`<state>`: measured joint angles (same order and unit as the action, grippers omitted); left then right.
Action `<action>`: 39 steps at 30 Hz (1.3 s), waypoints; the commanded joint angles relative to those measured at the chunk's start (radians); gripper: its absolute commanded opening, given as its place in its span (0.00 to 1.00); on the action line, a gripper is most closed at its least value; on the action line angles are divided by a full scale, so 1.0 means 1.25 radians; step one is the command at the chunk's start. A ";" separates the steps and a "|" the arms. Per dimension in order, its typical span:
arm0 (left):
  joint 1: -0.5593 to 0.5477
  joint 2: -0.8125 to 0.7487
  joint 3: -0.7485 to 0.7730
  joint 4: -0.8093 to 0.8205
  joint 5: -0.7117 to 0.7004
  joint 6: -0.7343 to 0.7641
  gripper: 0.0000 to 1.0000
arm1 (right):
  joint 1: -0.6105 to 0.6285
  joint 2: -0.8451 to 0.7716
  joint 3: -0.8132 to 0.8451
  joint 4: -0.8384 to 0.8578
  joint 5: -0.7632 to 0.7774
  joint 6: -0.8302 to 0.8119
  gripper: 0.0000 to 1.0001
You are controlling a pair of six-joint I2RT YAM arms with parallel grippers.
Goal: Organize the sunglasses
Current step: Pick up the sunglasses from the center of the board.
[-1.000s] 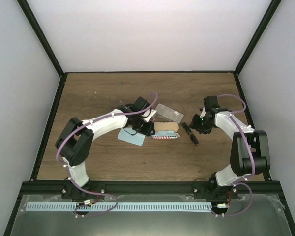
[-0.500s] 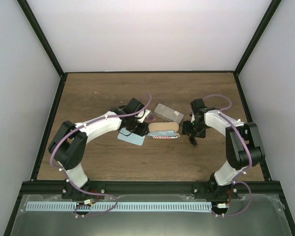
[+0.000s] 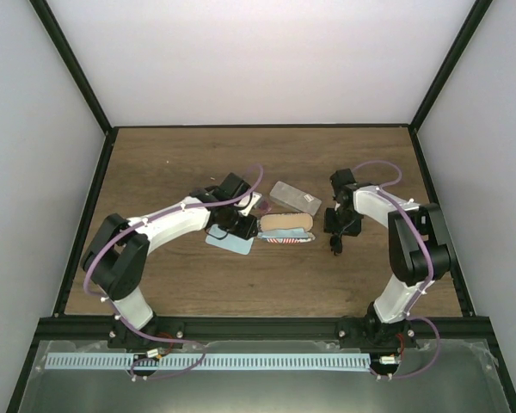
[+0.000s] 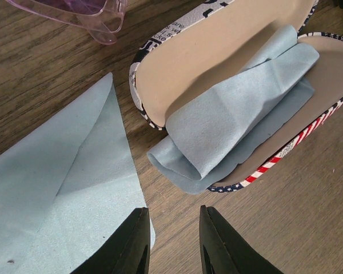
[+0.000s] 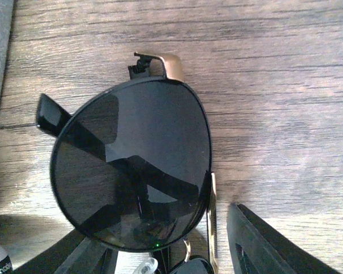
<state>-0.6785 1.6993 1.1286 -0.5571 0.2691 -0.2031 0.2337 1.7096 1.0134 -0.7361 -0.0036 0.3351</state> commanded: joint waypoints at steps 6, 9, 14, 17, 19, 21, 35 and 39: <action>0.005 -0.016 0.020 0.028 -0.013 -0.001 0.26 | 0.009 0.007 -0.038 0.003 -0.020 0.035 0.41; 0.005 0.009 0.064 0.024 -0.003 -0.006 0.27 | 0.008 0.002 -0.039 0.003 -0.021 0.048 0.28; 0.003 0.046 0.103 0.026 0.036 -0.012 0.27 | 0.009 -0.023 -0.024 -0.003 -0.026 0.065 0.19; 0.003 0.060 0.103 0.027 0.039 -0.010 0.27 | 0.009 -0.053 -0.010 -0.011 -0.038 0.073 0.19; 0.003 0.063 0.094 0.035 0.023 -0.014 0.27 | 0.009 -0.081 0.000 -0.011 -0.058 0.084 0.20; 0.005 0.065 0.082 0.048 -0.012 -0.029 0.27 | 0.008 -0.112 0.009 -0.010 -0.081 0.099 0.20; 0.030 0.116 0.120 0.208 -0.103 0.051 0.47 | 0.008 -0.279 -0.032 0.089 -0.317 0.274 0.20; 0.034 0.132 0.095 0.264 -0.128 0.079 0.52 | 0.007 -0.304 -0.051 0.097 -0.325 0.289 0.20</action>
<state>-0.6437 1.8339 1.2678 -0.3275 0.1341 -0.1719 0.2356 1.3609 0.9661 -0.6495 -0.3454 0.6388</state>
